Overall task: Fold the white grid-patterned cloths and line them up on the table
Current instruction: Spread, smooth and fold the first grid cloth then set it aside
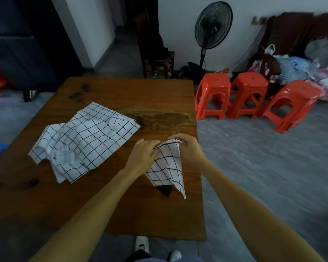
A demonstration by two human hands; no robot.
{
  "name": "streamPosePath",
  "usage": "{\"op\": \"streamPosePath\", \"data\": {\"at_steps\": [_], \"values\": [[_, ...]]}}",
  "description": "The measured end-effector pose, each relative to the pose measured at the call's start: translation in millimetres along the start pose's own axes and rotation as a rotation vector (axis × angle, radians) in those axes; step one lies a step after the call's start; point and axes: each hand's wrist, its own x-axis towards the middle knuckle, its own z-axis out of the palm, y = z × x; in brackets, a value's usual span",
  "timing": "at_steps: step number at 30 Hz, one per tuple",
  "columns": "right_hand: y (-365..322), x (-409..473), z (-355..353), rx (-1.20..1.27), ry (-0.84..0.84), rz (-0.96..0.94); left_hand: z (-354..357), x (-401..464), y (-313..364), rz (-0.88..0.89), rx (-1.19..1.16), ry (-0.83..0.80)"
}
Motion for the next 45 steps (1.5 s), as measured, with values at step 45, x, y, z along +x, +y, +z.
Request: {"op": "streamPosePath", "data": {"at_steps": [45], "values": [[-87.1,40.5,68.7,-0.241,0.245,-0.106,-82.6,36.4,-51.9,0.052,-0.309,0.174]]}}
